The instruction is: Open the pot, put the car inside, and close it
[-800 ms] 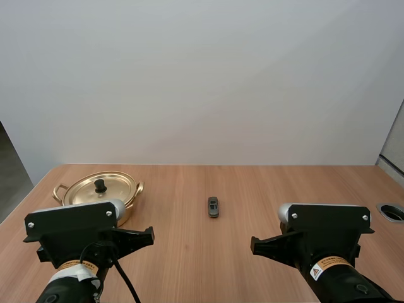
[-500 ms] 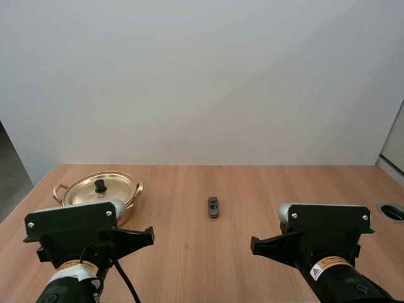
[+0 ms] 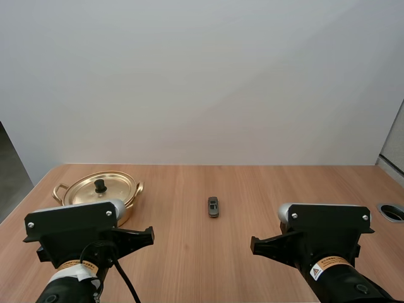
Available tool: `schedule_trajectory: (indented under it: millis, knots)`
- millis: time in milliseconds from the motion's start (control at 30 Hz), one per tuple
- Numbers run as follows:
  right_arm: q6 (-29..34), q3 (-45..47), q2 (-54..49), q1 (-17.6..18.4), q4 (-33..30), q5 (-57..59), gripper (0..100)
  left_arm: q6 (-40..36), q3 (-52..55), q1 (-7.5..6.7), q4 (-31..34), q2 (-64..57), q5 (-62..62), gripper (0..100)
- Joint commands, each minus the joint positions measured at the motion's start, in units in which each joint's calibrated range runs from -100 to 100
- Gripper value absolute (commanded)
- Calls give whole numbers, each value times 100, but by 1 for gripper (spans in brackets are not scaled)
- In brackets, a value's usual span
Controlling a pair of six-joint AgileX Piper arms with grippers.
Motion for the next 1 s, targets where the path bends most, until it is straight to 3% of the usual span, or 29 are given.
schedule_trajectory:
  millis: [0, 567, 667, 833, 900, 967]
  knots:
    - [1, 0, 0, -2, -3, -1, 0, 0, 0, -5, -4, 0, -9, 0]
    - [1, 0, 0, -2, 314, -189, 0, 0, 0, -5, -6, 0, -309, 0]
    - [1, 0, 0, -2, -627, -1159, 0, 168, 0, -5, 273, 0, -1070, 0]
    - [-53, 0, 0, -2, -3201, -4363, 0, 839, 0, -5, 995, 0, -5345, 0]
    - [-286, -51, 0, -2, -3746, -5084, 0, 1006, 0, -5, 1026, 0, -6530, 0]
    - [-669, -356, 0, -2, -3974, -5201, 0, 1199, -260, -5, 1015, 0, -6854, 0]
